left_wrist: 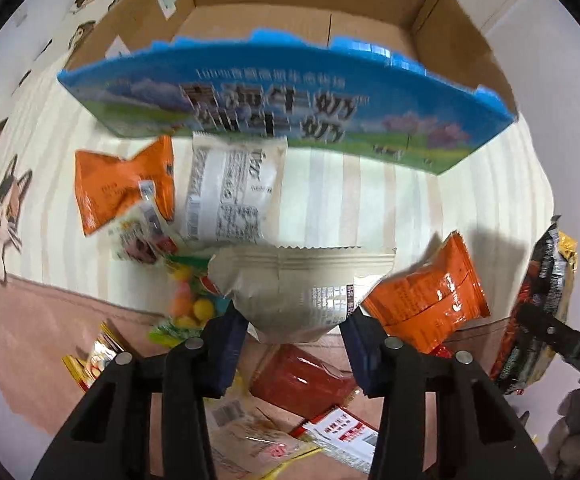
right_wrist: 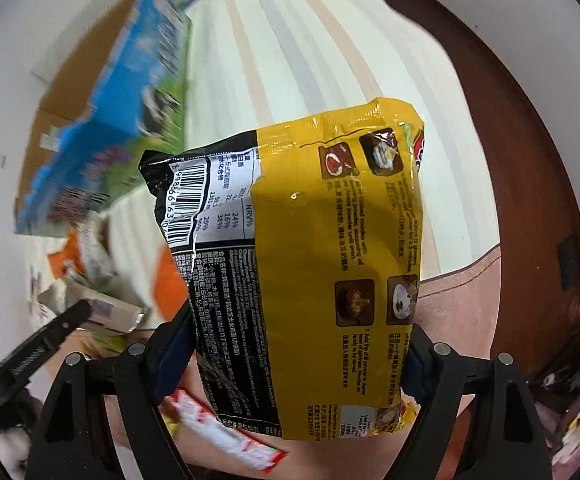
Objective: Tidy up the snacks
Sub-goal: 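Carry the white pack and yellow-black pack into the cardboard box with both tools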
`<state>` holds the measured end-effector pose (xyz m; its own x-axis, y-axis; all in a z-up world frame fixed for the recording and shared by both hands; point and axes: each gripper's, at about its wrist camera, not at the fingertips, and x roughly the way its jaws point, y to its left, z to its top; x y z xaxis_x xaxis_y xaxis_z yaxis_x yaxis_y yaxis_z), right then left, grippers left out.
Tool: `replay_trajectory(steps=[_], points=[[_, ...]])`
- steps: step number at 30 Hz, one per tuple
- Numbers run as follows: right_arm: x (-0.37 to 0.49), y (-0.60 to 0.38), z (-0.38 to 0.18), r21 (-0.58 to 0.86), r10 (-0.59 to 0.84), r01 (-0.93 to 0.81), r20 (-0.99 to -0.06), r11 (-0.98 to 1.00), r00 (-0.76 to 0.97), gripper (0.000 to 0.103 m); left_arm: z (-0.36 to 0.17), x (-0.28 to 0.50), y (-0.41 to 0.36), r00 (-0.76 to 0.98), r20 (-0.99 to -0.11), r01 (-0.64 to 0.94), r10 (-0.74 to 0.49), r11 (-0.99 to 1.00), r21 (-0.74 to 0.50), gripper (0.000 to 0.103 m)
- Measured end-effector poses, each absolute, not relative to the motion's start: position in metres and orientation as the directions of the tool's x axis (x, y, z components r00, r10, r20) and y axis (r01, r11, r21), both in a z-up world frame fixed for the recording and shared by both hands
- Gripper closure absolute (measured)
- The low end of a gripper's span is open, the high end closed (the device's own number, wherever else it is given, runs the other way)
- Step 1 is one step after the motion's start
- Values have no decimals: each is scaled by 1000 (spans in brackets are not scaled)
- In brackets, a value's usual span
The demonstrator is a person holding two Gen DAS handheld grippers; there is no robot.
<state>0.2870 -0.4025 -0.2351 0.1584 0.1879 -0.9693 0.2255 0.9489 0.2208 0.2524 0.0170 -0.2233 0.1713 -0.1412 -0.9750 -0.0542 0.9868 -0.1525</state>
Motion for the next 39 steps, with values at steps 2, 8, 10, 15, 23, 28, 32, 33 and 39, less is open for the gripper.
replay_trajectory(steps=[2,8,10,15,23,28,32,33,39], points=[[284,-399,-222,221,183,224,-967,949,177,16,-232,260,19,109,-981,-23,-158,987,-162,59],[278,-380,-225,214,172,273,-970,938,170,16,-289,273,50,-78,-961,-111,-266,960,-257,54],[279,-372,-237,220,178,297,-971,929,162,16,-297,275,61,-78,-958,-120,-276,957,-266,52],[272,-352,-255,222,182,312,-972,924,151,16,-283,260,66,31,-975,-75,-218,973,-220,57],[256,-340,-237,267,212,281,-954,922,211,16,-219,220,87,133,-975,-11,-177,984,-180,60],[250,-324,-216,318,261,228,-933,920,248,16,-179,200,102,155,-968,2,-195,980,-197,61],[253,-310,-213,309,260,188,-935,932,242,16,-197,196,98,58,-972,21,-227,974,-226,58],[254,-308,-215,301,255,185,-938,936,234,16,-208,198,100,9,-974,27,-225,974,-225,58],[256,-300,-237,279,244,196,-952,940,185,16,-218,194,129,-8,-964,-51,-265,963,-265,57]])
